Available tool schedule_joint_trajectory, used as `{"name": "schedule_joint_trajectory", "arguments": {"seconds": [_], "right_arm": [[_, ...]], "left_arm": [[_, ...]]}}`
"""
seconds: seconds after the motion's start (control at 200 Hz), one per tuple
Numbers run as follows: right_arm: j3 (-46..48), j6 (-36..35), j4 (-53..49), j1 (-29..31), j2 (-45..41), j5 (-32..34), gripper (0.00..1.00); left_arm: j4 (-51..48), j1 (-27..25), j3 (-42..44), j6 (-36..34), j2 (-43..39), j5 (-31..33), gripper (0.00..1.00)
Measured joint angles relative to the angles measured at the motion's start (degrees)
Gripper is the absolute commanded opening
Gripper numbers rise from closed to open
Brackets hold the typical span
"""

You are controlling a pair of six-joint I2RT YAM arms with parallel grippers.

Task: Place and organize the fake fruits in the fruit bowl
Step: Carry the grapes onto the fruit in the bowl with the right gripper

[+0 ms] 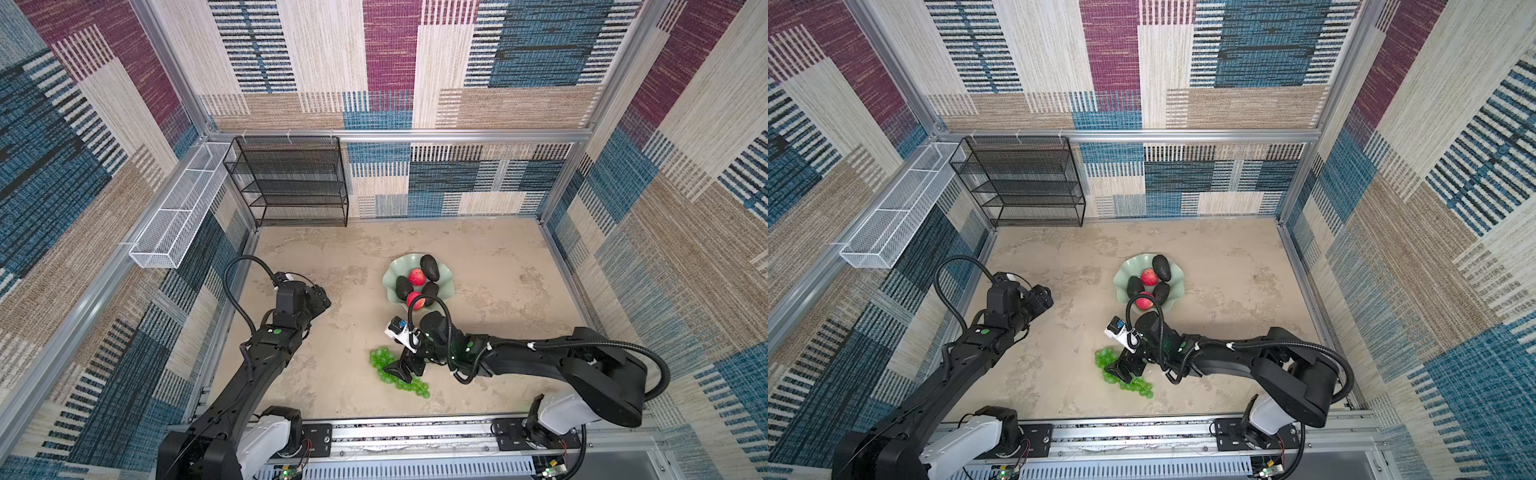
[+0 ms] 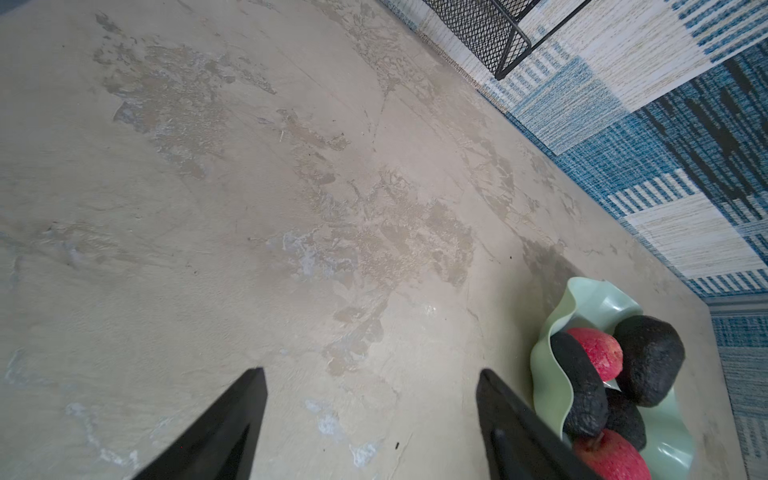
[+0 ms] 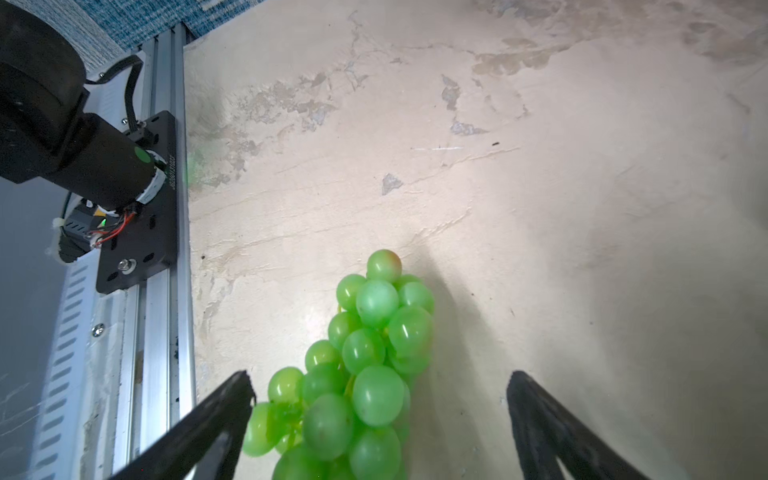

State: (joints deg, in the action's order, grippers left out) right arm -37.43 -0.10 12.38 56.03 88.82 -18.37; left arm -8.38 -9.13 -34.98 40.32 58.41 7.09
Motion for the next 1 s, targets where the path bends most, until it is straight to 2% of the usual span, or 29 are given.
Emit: {"name": "schedule_joint_trajectory", "arguments": {"seconds": [0.075, 0.145, 0.281, 0.401, 0.616, 0.806, 1.002], "right_arm": [[-1.18, -0.22, -0.31, 0.7, 2.6, 0.02, 0.89], [-2.19, -0.26, -0.79, 1.07, 4.57, 0.37, 0.81], [-4.07, -0.26, -1.77, 1.11, 7.34, 0.92, 0.52], [-5.27, 1.42, -1.2, 1.22, 9.05, 1.2, 0.36], [-4.72, 4.87, -1.11, -0.5, 6.32, 3.08, 0.3], [-3.13, 7.74, -3.74, -9.2, -4.98, 3.93, 0.29], [-9.66, 7.52, -8.33, -16.98, -12.31, 3.58, 0.3]], "left_arm": [[0.02, 0.0, 0.11, -0.02, -0.7, -0.02, 0.83], [0.02, 0.02, 0.17, -0.33, -1.33, -0.44, 0.83], [1.92, 0.11, 0.74, -1.38, -2.54, -3.06, 0.83], [4.04, 0.11, 1.44, -2.16, -3.32, -5.05, 0.83], [6.12, 0.11, 1.51, -3.04, -3.72, -7.43, 0.83], [9.81, 0.11, 2.32, -4.11, -4.11, -10.88, 0.83], [13.64, 0.11, 2.51, -4.9, -4.04, -15.28, 0.83]]}}
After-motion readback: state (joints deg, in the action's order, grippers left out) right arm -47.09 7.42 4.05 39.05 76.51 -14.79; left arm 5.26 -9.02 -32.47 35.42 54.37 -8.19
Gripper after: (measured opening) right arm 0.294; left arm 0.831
